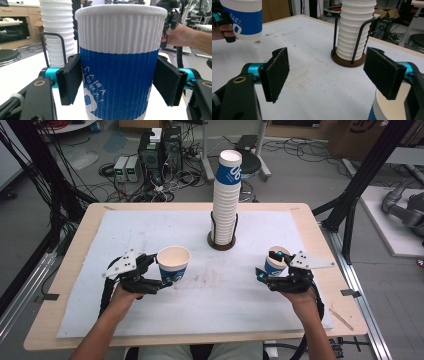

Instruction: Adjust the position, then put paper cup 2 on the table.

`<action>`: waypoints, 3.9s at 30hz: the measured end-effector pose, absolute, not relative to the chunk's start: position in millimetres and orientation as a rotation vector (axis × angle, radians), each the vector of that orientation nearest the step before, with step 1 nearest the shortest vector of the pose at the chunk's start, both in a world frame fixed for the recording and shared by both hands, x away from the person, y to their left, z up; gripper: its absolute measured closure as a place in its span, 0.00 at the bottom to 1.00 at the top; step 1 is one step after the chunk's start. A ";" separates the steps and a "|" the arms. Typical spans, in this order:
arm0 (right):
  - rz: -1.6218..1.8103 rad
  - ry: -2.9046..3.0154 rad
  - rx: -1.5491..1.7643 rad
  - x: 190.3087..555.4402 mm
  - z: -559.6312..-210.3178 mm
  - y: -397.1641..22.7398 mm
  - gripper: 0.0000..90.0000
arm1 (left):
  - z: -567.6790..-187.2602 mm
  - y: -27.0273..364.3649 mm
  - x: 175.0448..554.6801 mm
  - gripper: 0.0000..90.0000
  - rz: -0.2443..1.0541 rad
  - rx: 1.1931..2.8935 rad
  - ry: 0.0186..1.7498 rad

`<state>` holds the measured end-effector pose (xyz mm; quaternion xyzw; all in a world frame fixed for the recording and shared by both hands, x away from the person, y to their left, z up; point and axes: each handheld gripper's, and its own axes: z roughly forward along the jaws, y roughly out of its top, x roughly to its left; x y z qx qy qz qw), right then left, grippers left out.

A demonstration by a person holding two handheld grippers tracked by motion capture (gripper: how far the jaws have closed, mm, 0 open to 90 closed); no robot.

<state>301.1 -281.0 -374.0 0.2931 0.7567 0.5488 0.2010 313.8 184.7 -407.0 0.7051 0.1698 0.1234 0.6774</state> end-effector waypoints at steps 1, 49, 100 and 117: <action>1.531 2.115 0.815 300.8 -374.1 -281.5 0.24 | -407.5 186.0 313.4 0.31 0.274 1.582 0.387; 1.560 2.161 0.806 291.2 -378.2 -281.1 0.24 | -447.7 208.6 362.7 0.31 0.387 1.641 0.661; 1.561 2.169 0.807 290.7 -379.3 -282.5 0.24 | -436.8 232.9 324.5 0.20 0.445 1.859 0.792; 1.502 2.088 0.836 285.6 -375.6 -300.2 0.24 | -409.8 261.6 303.6 0.20 0.457 1.555 0.742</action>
